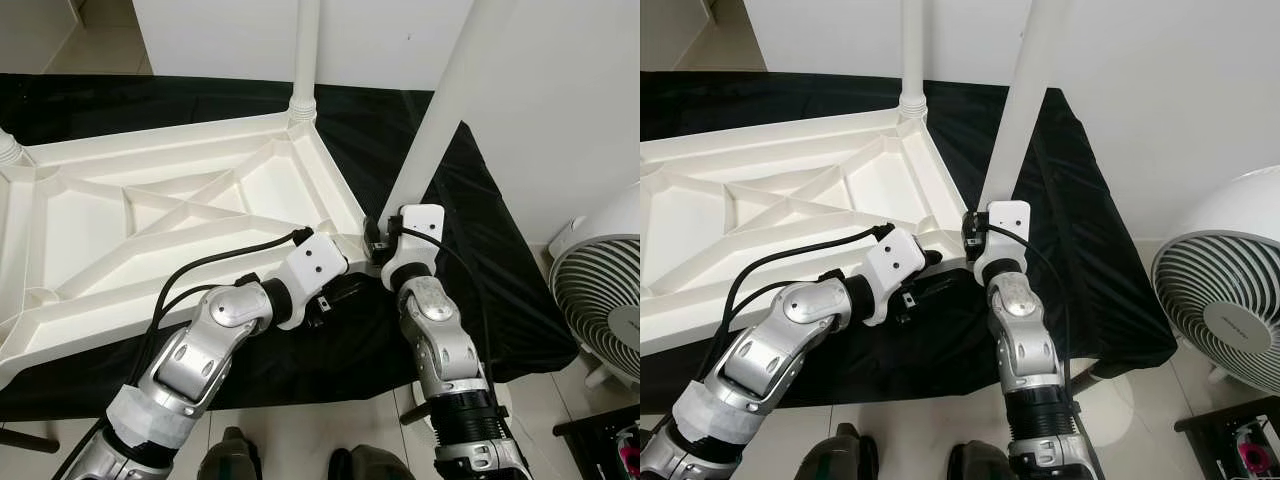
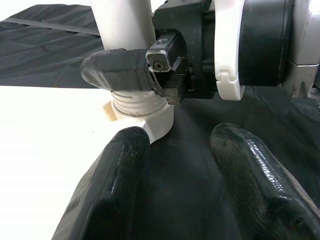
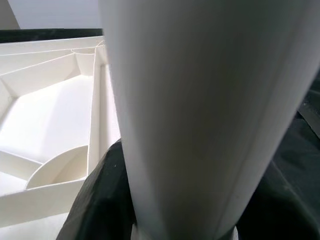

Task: Building children table

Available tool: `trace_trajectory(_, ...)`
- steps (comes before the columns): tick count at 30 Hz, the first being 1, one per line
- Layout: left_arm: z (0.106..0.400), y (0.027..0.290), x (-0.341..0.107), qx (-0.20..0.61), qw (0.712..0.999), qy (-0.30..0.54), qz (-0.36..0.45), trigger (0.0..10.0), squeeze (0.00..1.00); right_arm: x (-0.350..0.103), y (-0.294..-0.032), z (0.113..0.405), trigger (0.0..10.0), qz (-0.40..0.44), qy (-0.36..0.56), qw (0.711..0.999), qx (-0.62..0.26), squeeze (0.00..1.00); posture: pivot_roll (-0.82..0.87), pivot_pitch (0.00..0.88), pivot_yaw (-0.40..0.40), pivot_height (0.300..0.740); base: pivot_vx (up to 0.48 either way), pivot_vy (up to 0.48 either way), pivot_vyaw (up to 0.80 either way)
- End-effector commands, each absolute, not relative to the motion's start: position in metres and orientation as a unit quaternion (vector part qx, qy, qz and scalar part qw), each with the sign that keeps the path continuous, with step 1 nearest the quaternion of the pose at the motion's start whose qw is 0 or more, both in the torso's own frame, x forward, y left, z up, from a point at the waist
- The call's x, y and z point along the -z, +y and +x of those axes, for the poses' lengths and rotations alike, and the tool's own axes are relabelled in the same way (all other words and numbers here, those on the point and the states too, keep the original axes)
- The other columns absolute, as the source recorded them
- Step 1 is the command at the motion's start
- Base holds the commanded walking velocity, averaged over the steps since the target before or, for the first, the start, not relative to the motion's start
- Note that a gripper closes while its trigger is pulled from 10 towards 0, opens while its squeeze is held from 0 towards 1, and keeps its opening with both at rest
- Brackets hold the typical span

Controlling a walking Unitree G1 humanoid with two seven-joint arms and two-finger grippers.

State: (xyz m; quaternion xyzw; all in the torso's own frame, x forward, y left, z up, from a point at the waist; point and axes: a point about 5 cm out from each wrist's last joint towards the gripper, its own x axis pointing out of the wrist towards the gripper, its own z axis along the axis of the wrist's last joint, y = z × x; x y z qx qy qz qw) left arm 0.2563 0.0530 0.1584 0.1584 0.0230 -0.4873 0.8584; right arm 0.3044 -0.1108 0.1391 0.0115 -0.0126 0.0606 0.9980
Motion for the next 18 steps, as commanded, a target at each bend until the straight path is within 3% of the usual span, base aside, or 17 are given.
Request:
trace_trajectory(1,0.254,0.05,-0.156,0.493,0.854,0.023,0.163,10.0,0.0,-0.133,-0.112,0.302,10.0,0.013,0.001,0.997,-0.074,1.0,-0.01,0.013,-0.053,0.74,0.0,0.0,0.0)
trace_trajectory(8,0.256,0.052,-0.157,0.489,0.856,0.02,0.168,10.0,0.0,-0.155,-0.115,0.306,10.0,0.036,-0.029,0.989,-0.141,1.0,-0.01,0.0,-0.05,0.74,0.0,0.0,0.0)
trace_trajectory(9,0.256,0.052,-0.157,0.489,0.856,0.02,0.168,10.0,0.0,-0.156,-0.116,0.306,10.0,0.039,-0.03,0.986,-0.16,0.0,-0.01,0.0,-0.05,0.74,0.0,0.0,0.0)
trace_trajectory(18,0.256,0.052,-0.156,0.491,0.854,0.02,0.17,10.0,0.0,-0.154,-0.12,0.305,10.0,-0.005,-0.039,0.961,-0.274,0.0,-0.01,0.0,-0.044,0.74,0.0,0.0,0.0)
